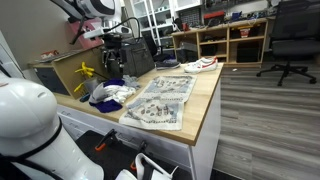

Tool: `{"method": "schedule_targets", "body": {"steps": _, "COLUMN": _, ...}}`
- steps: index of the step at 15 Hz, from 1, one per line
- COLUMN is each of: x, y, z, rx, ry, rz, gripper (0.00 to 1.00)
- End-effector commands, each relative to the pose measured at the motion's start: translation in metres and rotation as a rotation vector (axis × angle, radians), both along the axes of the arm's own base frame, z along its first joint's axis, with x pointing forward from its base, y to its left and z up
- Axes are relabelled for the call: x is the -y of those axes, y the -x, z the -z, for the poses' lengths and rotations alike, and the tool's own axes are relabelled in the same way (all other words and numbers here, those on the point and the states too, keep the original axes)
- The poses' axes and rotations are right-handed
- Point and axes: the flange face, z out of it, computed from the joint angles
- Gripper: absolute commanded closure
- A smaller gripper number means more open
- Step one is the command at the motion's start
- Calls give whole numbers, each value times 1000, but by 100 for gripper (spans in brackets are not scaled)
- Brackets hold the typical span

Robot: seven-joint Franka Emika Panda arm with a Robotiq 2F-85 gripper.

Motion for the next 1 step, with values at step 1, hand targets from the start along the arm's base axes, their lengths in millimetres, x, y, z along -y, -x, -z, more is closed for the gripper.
{"method": "schedule_targets", "body": {"steps": 1, "x": 0, "y": 0, "z": 0, "rx": -2, "ry": 0, "rz": 0, "gripper": 0}}
